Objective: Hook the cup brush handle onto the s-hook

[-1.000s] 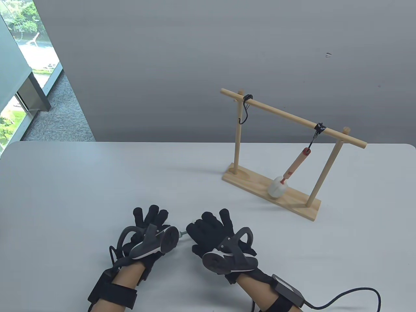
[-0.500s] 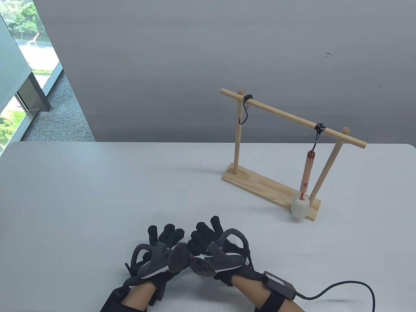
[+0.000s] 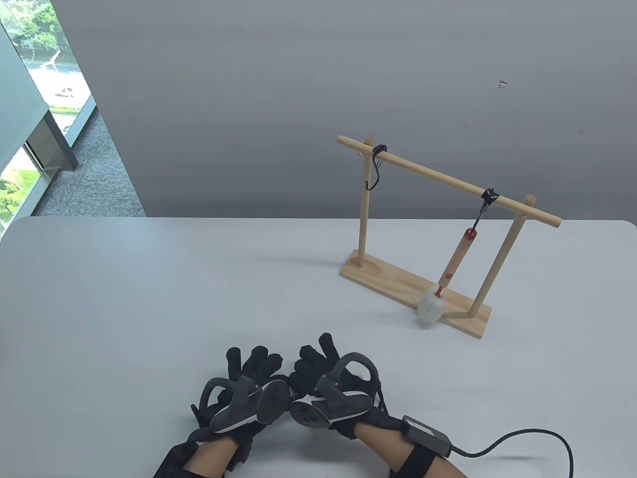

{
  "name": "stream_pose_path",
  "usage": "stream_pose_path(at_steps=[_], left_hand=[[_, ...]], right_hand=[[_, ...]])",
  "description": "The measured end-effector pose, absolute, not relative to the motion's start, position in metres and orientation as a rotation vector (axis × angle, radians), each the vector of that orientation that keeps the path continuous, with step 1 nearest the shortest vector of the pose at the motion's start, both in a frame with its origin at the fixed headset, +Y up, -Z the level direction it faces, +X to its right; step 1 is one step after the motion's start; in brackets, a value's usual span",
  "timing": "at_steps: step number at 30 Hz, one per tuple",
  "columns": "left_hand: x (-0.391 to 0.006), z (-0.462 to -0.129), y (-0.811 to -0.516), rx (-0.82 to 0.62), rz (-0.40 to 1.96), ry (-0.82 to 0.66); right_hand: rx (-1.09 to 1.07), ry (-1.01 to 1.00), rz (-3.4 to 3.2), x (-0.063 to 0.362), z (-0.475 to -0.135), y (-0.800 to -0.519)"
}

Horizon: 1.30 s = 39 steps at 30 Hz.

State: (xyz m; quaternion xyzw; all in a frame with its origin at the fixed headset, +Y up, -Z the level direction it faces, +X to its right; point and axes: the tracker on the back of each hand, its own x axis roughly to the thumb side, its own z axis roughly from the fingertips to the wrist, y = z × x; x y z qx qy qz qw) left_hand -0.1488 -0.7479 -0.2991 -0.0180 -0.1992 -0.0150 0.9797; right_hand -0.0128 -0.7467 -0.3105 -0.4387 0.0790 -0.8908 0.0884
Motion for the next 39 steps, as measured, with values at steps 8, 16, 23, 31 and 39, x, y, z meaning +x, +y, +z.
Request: stream_pose_path(at_steps=[8,16,23,31,39], left_hand=[[-0.152,-0.3,-0.749,-0.043,-0.01,-0.413],[-0.152,-0.296,-0.742,0.018,-0.016,-0.391],[-0.192,-0.3,-0.726,0.205,0.114,-0.264],[-0.25,-0.312,-0.73,0.158,0.369,-0.049],[-0.276,-0.316,-0.738,0.124,0.497,0.037]], right_hand=[[-1.314,0.235,-2.627,-0.014,-0.31,-0.75],[-1.226,0.209,-2.611,-0.01,-0.314,-0.75],[-0.942,0.186,-2.774,0.016,-0.339,-0.74],[-0.671,0.189,-3.307,0.074,-0.372,-0.718],[-0.564,0.121,-3.742,0.11,-0.387,-0.71]])
